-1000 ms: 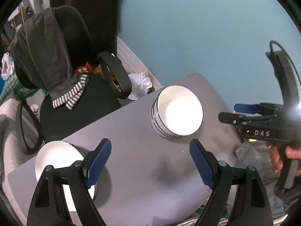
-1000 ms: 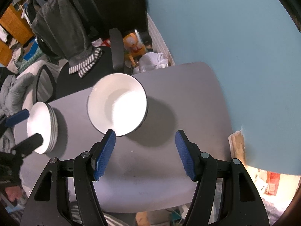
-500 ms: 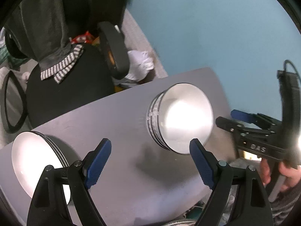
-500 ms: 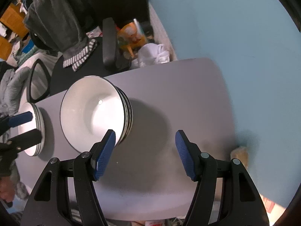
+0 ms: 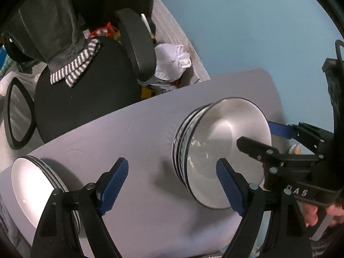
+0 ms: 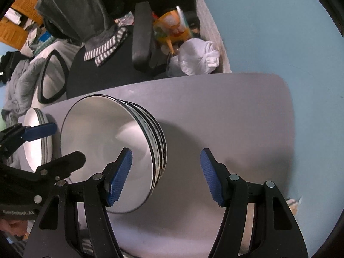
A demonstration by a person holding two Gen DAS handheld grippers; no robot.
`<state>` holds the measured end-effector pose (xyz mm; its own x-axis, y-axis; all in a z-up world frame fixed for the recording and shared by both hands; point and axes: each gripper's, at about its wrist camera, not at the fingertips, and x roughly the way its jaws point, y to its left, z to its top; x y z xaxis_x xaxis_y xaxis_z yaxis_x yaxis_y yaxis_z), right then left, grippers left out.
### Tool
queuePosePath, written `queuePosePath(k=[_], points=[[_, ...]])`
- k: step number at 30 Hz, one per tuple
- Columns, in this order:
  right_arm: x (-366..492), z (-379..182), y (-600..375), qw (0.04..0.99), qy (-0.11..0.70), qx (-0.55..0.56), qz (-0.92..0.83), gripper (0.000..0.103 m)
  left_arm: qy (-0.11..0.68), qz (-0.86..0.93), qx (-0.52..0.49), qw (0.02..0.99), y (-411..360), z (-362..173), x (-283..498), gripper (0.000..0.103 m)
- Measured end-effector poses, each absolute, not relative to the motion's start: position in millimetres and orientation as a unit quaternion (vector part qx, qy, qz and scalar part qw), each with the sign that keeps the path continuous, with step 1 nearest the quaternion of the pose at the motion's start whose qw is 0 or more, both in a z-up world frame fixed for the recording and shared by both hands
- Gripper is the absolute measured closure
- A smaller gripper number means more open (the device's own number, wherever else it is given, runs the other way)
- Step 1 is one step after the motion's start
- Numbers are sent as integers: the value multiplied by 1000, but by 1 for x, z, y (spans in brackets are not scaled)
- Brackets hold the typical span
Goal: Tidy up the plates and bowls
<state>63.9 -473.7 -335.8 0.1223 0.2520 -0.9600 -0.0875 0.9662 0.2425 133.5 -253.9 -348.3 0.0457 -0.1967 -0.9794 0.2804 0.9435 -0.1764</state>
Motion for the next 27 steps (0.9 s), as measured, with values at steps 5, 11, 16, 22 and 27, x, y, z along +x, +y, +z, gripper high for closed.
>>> queuePosePath(k=[5, 11, 16, 22, 27], points=[[71, -346, -471, 737, 662, 54, 124, 38, 677, -154, 37, 719, -258, -357, 139, 27], [78, -353, -471, 732, 667, 42, 132, 38, 706, -145, 35, 692, -261, -373, 144, 47], [82, -353, -471, 733, 664, 44, 137, 38, 716, -142, 20, 683, -262, -380, 147, 52], [84, -356, -473, 724, 672, 65, 139, 45, 718, -152, 4, 679, -263, -381, 151, 55], [86, -357, -473, 712, 682, 82, 144, 55, 722, -156, 12, 674, -269, -380, 153, 61]])
